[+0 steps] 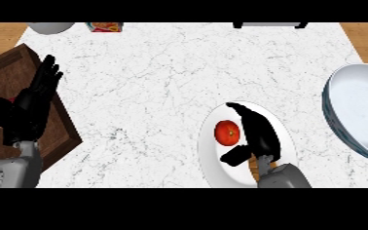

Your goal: Pick the tomato from the plate and place it in the bowl

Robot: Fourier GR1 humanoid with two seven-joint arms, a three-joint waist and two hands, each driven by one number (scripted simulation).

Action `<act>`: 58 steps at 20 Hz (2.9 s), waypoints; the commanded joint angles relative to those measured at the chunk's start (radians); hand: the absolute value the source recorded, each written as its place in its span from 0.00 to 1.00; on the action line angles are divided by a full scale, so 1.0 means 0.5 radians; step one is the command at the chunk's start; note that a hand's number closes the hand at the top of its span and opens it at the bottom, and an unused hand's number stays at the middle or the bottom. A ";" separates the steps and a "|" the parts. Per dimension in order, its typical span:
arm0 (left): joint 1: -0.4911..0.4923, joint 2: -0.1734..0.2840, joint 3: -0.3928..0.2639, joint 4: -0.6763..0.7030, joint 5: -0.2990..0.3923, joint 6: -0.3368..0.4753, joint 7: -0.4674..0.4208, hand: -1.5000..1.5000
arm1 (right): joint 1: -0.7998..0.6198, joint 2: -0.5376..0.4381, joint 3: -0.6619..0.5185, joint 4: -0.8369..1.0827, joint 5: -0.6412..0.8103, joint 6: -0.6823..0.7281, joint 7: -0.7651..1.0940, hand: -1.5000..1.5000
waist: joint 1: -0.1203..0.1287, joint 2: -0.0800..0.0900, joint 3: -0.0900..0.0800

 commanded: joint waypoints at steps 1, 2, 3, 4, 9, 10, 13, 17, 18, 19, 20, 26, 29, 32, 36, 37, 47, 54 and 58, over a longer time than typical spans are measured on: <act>0.026 -0.068 -0.028 0.008 -0.074 0.024 -0.032 0.50 | -0.009 0.051 -0.059 0.185 -0.067 -0.027 -0.225 1.00 | 0.002 0.005 0.004; 0.033 -0.061 -0.008 -0.004 -0.047 0.005 -0.003 0.50 | -0.065 0.093 0.068 0.039 0.049 0.067 -0.048 1.00 | 0.002 0.004 0.004; 0.084 -0.032 0.061 0.038 0.007 -0.060 -0.139 0.50 | -0.101 0.070 -0.011 0.200 0.004 0.036 -0.205 1.00 | 0.006 0.005 0.004; -0.071 -0.007 0.063 0.066 0.001 -0.053 -0.028 0.50 | -0.054 0.167 0.070 0.273 0.107 -0.137 -0.236 1.00 | 0.002 0.006 0.004; -0.023 -0.046 0.034 -0.012 -0.049 -0.060 -0.003 0.50 | -0.273 0.191 -0.063 0.503 0.071 -0.203 -0.306 1.00 | 0.009 0.007 0.004; -0.008 -0.044 0.067 0.024 -0.044 -0.069 -0.037 0.50 | -0.164 0.150 -0.116 0.472 0.058 -0.158 -0.435 1.00 | 0.004 0.006 0.004; -0.030 -0.070 0.030 -0.054 -0.079 -0.029 0.080 0.50 | -0.211 0.193 -0.147 0.520 0.165 -0.349 -0.428 1.00 | 0.006 0.006 0.004; -0.151 -0.024 0.126 0.197 -0.051 -0.081 -0.058 0.50 | -0.200 0.155 -0.168 0.209 0.278 -0.330 -0.211 1.00 | -0.013 0.006 0.003; -0.003 -0.083 0.096 0.041 -0.058 -0.049 -0.066 0.50 | 0.042 0.003 -0.026 0.051 0.306 -0.204 -0.358 1.00 | -0.010 0.001 0.003; 0.062 -0.106 0.055 0.052 -0.088 -0.038 -0.101 0.50 | 0.099 -0.201 0.022 -0.068 0.223 -0.001 -0.537 1.00 | -0.031 -0.005 0.002; 0.073 -0.071 0.081 0.044 -0.064 -0.061 -0.050 0.50 | 0.128 -0.291 0.132 -0.153 0.233 0.141 -0.604 1.00 | -0.044 -0.016 0.001; 0.118 -0.049 0.111 -0.019 -0.065 -0.047 -0.040 0.50 | 0.462 -0.980 0.321 -0.689 0.311 0.286 -1.160 1.00 | -0.115 -0.044 0.000; 0.159 -0.049 0.149 0.045 -0.059 -0.045 -0.101 0.50 | 0.613 -1.238 -0.006 -1.135 0.171 0.206 -1.225 1.00 | -0.138 -0.030 -0.001; 0.156 -0.050 0.157 -0.013 -0.040 -0.040 -0.044 0.50 | 0.710 -1.214 -0.282 -1.503 -0.007 0.116 -1.158 1.00 | -0.177 -0.044 0.001; 0.074 -0.035 0.148 0.049 -0.062 -0.046 -0.048 0.50 | 0.813 -1.211 -0.762 -1.769 -0.449 0.179 -1.093 1.00 | -0.163 -0.018 0.002; 0.175 -0.076 0.118 -0.039 -0.062 -0.047 -0.084 0.50 | 0.884 -1.217 -0.874 -1.824 -0.595 0.223 -1.100 1.00 | -0.130 -0.023 0.004; 0.046 -0.031 0.097 -0.131 -0.045 -0.111 0.059 0.50 | 0.673 -1.395 -1.814 -1.167 -1.436 0.654 -1.268 1.00 | -0.005 0.002 0.005; 0.006 -0.109 0.088 0.102 -0.099 -0.096 -0.141 0.50 | 0.302 -1.386 -1.570 -0.629 -1.232 0.698 -1.413 1.00 | 0.023 0.013 0.004; -0.015 -0.198 0.001 0.068 -0.174 -0.028 -0.088 0.50 | -0.006 -1.369 -1.399 -0.271 -1.049 0.609 -1.509 1.00 | 0.033 0.014 0.004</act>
